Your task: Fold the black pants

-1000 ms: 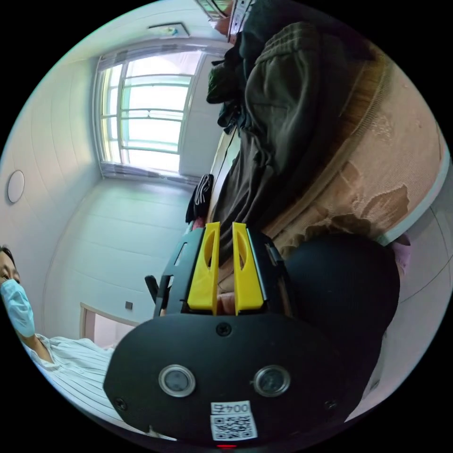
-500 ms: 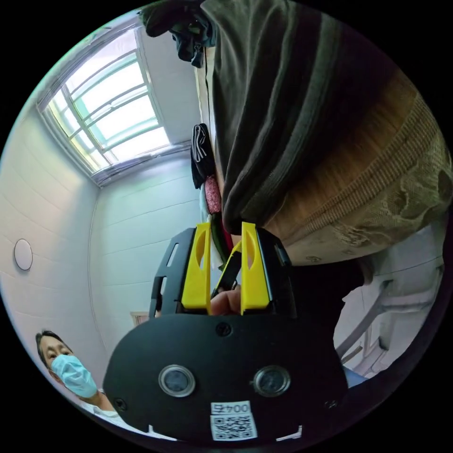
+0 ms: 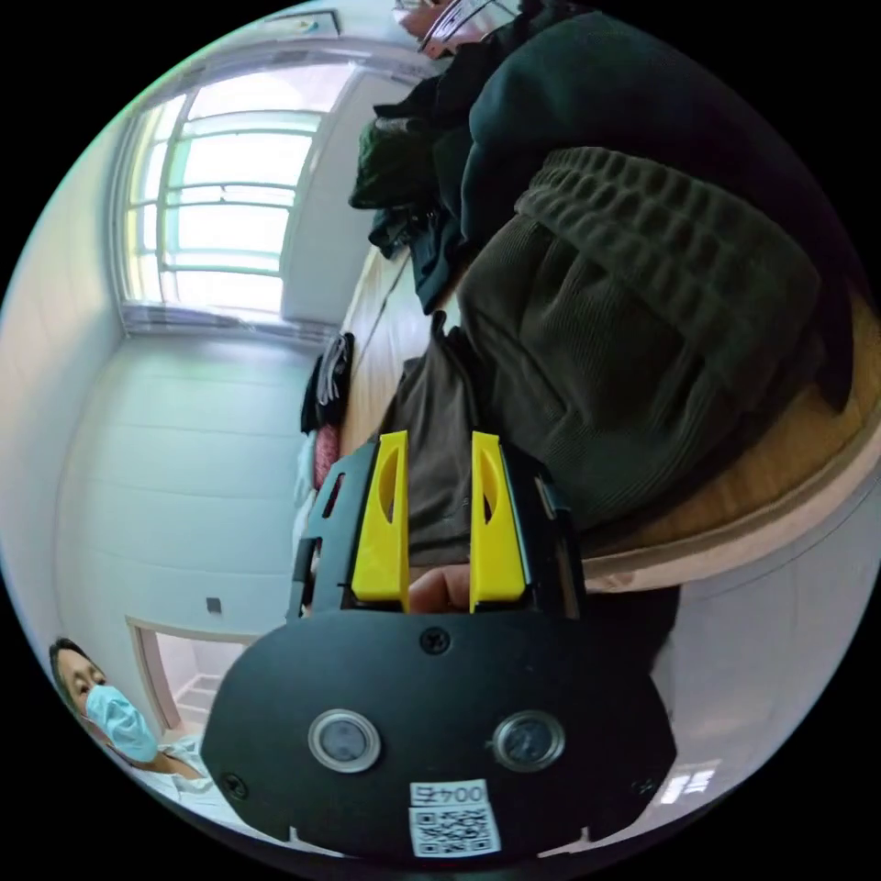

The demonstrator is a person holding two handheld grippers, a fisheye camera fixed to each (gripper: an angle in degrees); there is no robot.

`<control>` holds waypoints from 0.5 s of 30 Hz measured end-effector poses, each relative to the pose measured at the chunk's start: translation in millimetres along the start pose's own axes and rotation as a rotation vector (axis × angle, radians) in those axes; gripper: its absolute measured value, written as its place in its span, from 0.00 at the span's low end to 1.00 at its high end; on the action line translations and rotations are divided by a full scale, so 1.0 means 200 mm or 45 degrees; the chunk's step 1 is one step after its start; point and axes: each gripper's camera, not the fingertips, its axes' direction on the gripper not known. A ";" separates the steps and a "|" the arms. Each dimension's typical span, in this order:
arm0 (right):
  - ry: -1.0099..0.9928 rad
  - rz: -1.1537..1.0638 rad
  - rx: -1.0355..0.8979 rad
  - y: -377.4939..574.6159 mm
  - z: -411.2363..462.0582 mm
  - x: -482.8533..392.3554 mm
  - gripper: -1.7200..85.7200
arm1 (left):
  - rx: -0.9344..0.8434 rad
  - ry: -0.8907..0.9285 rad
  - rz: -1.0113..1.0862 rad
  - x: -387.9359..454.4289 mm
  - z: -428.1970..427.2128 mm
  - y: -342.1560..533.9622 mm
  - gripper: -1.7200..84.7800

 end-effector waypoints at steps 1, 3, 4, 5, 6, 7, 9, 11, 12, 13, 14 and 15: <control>0.074 -0.028 -0.053 -0.05 0.05 0.00 0.15 | 0.005 0.000 0.008 -0.02 0.01 0.00 0.11; 0.116 -0.060 -0.125 -0.10 0.13 -0.01 0.15 | 0.013 -0.004 0.018 -0.04 0.03 0.00 0.11; 0.112 -0.071 -0.176 -0.12 0.19 0.00 0.15 | 0.016 -0.007 0.024 -0.05 0.04 0.00 0.11; 0.115 -0.086 -0.219 -0.13 0.26 0.00 0.15 | 0.012 -0.013 0.027 -0.07 0.05 0.00 0.11; 0.123 -0.092 -0.237 -0.14 0.29 0.01 0.15 | 0.008 -0.016 0.028 -0.07 0.06 0.00 0.11; 0.146 -0.100 -0.259 -0.14 0.34 0.01 0.15 | -0.002 -0.020 0.031 -0.09 0.08 0.00 0.11; 0.151 -0.111 -0.277 -0.13 0.41 0.03 0.15 | -0.014 -0.028 0.038 -0.11 0.11 0.00 0.11; 0.107 -0.125 -0.286 -0.11 0.48 0.05 0.15 | -0.026 -0.040 0.051 -0.13 0.14 -0.01 0.11; 0.093 -0.135 -0.299 -0.10 0.50 0.05 0.14 | -0.029 -0.042 0.054 -0.14 0.15 -0.01 0.11; 0.078 -0.165 -0.345 -0.08 0.55 0.06 0.14 | -0.035 -0.046 0.060 -0.15 0.16 -0.01 0.11; 0.085 -0.189 -0.392 -0.06 0.60 0.07 0.13 | -0.040 -0.048 0.064 -0.17 0.18 -0.01 0.11; 0.094 -0.198 -0.400 -0.05 0.62 0.07 0.13 | -0.043 -0.049 0.066 -0.17 0.18 -0.01 0.11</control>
